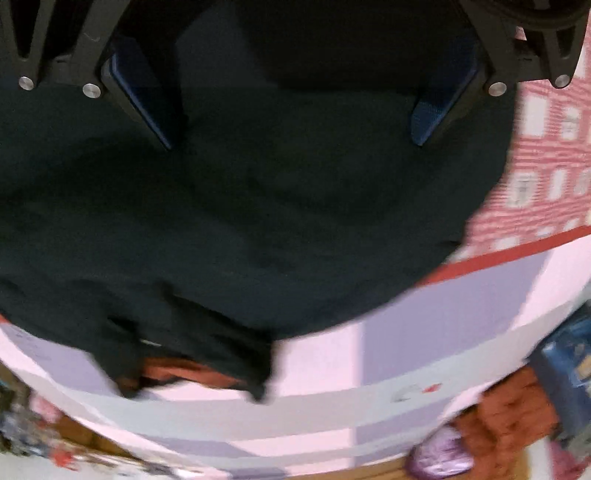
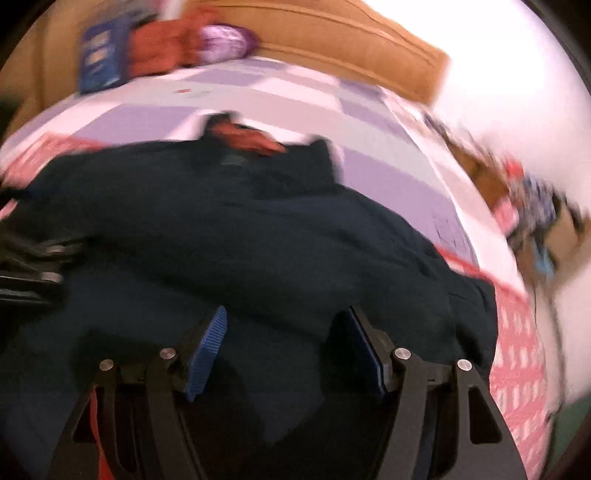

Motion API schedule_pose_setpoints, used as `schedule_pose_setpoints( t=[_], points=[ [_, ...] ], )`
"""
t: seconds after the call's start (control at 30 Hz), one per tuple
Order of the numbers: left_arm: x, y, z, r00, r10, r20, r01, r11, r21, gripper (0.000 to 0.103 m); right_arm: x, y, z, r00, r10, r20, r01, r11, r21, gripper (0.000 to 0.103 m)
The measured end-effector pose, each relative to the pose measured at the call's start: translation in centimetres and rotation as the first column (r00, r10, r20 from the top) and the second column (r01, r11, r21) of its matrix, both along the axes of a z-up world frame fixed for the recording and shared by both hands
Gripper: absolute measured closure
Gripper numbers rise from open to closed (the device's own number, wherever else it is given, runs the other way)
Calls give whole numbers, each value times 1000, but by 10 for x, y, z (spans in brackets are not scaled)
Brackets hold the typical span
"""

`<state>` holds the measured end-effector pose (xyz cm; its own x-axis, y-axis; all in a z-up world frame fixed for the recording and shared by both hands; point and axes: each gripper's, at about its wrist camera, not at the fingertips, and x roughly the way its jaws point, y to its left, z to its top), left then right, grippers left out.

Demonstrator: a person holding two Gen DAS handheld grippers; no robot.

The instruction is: Fold large clothes

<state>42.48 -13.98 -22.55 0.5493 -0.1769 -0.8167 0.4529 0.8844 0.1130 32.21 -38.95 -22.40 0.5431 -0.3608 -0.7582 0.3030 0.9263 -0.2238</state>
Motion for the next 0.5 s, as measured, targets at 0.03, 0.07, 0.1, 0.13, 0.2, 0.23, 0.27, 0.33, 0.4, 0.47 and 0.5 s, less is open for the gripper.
schedule_pose_setpoints(
  t=[0.03,0.07,0.1,0.13,0.2,0.23,0.27,0.33,0.4,0.47,0.5],
  points=[
    [5,9,1,999,31,9,-31,999,6,0,-4,-19,1,999,-34,7,34,999,16,35],
    [11,21,1,999,54,2,-54,999,-5,0,-9,-35,-1,996,-82,-15,82,997,-10,35],
    [16,34,-2,994,107,9,-107,994,24,0,-16,-50,-2,996,-93,-19,93,996,13,33],
    [22,47,-5,988,157,14,-157,987,36,0,-22,-61,-2,994,-104,-18,105,994,41,31],
    [26,76,-8,964,263,-25,-263,965,6,0,-33,-67,2,993,-119,-12,119,992,31,31],
    [25,84,-9,955,293,-40,-293,956,-3,0,-36,-65,4,994,-113,-8,113,993,21,31],
    [20,86,-8,953,302,-34,-302,953,-2,0,-41,-55,10,995,-95,11,95,995,-18,31],
    [-3,80,1,968,249,19,-248,969,-14,3,-54,-29,22,997,-28,73,32,998,-51,32],
    [-46,59,14,990,118,77,-112,991,-72,3,-65,0,30,990,64,125,-58,997,-51,31],
    [-75,35,15,996,28,89,-19,995,-98,2,-69,35,26,977,175,124,-170,984,-54,31],
    [-90,21,11,997,-23,76,31,994,-104,2,-71,50,21,968,226,105,-221,973,-61,31]
  ],
)
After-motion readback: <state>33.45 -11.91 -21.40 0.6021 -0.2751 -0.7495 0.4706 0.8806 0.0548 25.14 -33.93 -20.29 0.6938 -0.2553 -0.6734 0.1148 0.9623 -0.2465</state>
